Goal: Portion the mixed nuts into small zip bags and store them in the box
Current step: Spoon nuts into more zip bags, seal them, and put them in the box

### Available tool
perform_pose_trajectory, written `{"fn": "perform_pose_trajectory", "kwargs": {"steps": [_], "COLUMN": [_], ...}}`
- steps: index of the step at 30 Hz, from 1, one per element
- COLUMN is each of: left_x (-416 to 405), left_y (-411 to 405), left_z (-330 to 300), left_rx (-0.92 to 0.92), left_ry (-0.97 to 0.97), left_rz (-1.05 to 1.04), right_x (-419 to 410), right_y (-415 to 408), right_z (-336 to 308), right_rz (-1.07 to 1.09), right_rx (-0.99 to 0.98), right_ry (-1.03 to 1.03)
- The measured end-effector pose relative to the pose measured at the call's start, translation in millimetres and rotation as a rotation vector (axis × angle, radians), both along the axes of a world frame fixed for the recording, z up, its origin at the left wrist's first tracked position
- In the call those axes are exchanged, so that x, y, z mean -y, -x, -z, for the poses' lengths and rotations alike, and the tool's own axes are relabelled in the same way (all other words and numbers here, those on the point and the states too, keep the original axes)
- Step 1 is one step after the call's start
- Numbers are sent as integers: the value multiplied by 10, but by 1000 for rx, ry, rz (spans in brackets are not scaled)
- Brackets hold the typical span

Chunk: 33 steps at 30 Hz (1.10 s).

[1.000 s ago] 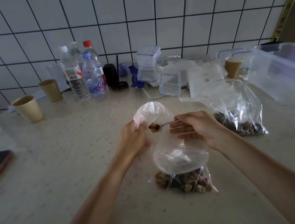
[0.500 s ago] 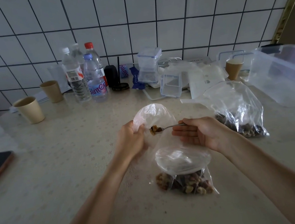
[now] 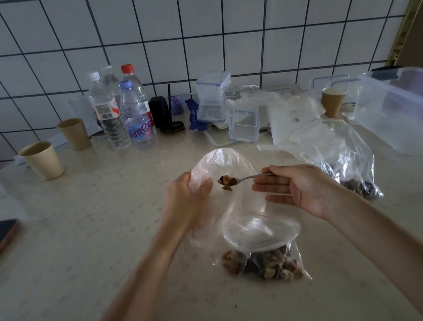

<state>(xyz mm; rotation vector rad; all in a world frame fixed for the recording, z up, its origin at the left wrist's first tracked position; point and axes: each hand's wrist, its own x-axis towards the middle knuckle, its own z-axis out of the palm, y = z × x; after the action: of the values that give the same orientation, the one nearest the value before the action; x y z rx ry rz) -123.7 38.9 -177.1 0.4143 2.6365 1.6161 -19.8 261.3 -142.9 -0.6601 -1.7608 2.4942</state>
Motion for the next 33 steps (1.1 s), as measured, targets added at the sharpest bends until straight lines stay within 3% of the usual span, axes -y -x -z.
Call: {"fn": "perform_pose_trajectory", "kwargs": {"steps": [6, 14, 21, 26, 31, 33], "left_x": [108, 347, 358, 329, 416, 437], "left_y": [-10, -494, -1020, -1126, -1172, -1195], "left_z": [-130, -308, -220, -210, -93, -41], "left_rx": [-96, -522, -215, -121, -161, -167], "left_ry": [62, 56, 242, 120, 27, 34], "left_rz": [-4, -33, 68, 160, 127, 130], "right_x": [-47, -112, -104, -78, -107, -109], "right_y": [-224, -666, -1059, -1230, -1440, -1449], "right_z": [-241, -311, -179, -149, -180, -167], "right_rz": [9, 6, -30, -99, -148, -147], "right_rx": [-106, -177, -227, -391, -613, -631], "right_ry": [-101, -146, -303, -659, -1297, -1312]}}
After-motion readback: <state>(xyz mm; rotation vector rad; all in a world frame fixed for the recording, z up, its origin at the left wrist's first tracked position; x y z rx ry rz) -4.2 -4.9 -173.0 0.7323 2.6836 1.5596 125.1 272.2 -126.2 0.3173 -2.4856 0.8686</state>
